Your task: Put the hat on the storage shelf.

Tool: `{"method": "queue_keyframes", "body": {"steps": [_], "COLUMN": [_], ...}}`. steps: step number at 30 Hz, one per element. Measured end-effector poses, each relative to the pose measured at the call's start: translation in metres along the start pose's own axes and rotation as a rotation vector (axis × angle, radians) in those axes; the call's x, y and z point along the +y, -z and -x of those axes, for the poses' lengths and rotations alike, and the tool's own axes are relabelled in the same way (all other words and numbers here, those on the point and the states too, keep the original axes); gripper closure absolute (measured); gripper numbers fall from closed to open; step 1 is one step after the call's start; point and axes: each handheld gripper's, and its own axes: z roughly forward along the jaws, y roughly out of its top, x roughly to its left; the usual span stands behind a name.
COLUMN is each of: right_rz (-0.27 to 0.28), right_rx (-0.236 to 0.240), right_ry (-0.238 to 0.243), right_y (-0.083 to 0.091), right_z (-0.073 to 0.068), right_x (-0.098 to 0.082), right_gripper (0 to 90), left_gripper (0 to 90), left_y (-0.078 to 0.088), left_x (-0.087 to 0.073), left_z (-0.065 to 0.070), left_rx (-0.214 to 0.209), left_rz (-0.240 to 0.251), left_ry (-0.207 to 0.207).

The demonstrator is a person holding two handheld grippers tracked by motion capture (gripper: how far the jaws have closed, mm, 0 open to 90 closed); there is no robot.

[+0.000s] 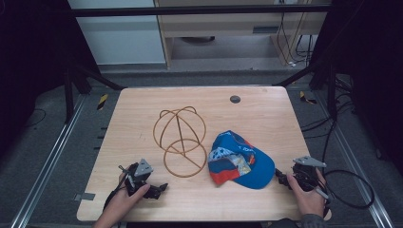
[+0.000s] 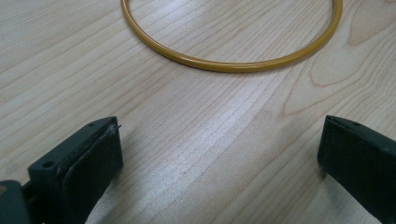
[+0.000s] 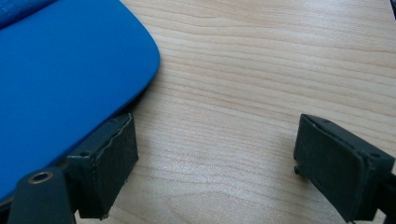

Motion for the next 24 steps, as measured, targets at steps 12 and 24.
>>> {"method": "queue_keyframes", "body": {"steps": [12,24], "right_rz": [0.0,0.06], "right_rx": [0.004,-0.018], "right_ry": [-0.003,-0.023], "right_y": [0.001,0.027], "right_z": [0.0,-0.003], "right_x": [-0.001,-0.006], "right_gripper": [13.8,14.4], "left_gripper": [0.0,0.0], "left_y": [0.0,0.0], "left_x": [0.0,0.0], "left_z": [0.0,0.0], "left_rx": [0.0,0.0], "left_rz": [0.0,0.0], "left_ry": [0.0,0.001]}}
